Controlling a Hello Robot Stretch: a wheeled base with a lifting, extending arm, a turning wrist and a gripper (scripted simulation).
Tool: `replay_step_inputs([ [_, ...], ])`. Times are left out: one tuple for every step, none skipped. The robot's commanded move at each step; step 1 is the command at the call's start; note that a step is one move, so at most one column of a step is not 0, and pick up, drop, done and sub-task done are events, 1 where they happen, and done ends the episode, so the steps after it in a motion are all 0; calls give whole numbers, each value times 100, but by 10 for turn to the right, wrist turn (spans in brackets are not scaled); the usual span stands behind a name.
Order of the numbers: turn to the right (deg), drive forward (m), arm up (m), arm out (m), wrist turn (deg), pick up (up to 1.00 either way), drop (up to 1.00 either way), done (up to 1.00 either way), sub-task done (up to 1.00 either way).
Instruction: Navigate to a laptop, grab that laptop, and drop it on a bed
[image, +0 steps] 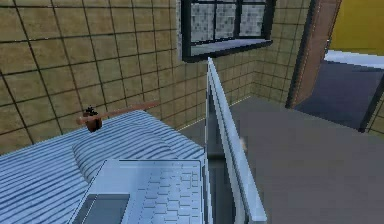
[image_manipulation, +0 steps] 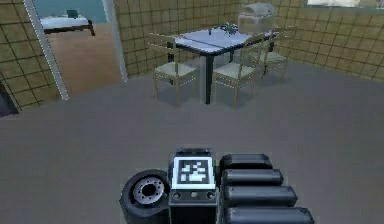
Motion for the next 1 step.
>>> replay_step_inputs([
  [30,0,0,0,0,0,0,0,0],
])
